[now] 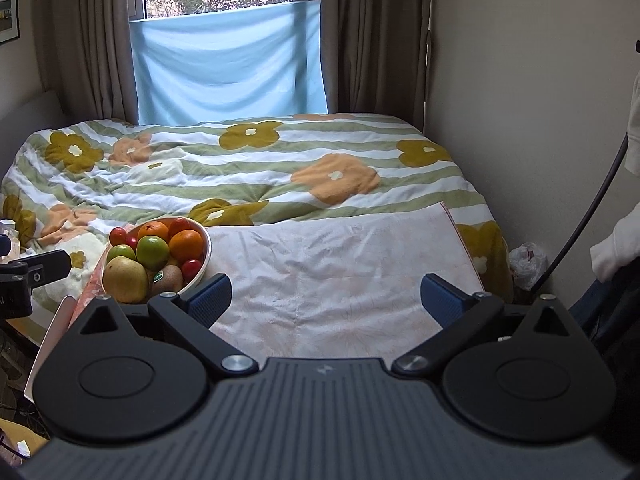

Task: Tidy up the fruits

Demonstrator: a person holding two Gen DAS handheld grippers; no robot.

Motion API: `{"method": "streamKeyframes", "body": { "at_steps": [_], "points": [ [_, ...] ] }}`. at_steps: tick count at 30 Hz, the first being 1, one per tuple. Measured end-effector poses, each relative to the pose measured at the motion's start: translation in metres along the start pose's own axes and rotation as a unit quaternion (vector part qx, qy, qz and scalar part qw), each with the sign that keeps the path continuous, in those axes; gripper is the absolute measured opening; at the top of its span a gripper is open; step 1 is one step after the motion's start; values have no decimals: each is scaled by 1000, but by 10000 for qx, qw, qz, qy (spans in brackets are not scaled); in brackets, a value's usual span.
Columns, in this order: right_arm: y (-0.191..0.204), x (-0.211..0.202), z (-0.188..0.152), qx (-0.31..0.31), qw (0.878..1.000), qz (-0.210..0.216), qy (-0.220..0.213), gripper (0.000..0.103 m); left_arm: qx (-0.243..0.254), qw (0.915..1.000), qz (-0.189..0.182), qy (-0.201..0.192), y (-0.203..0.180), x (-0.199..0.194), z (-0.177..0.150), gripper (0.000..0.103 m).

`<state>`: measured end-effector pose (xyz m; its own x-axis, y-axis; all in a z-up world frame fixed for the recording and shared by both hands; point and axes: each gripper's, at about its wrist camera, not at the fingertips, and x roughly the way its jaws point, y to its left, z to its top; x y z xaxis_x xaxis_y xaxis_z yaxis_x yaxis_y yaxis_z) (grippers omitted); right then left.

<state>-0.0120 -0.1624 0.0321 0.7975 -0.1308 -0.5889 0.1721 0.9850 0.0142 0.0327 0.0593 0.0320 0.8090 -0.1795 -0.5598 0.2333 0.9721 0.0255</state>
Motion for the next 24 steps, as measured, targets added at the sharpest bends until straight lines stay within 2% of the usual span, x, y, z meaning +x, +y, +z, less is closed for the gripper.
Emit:
{"method": "streamKeyframes", "body": {
  "at_steps": [24],
  "points": [
    [-7,3,-2,30,9999,57,81,103,-42,10000,81,-6,-6,-2,1,103]
  ]
}}
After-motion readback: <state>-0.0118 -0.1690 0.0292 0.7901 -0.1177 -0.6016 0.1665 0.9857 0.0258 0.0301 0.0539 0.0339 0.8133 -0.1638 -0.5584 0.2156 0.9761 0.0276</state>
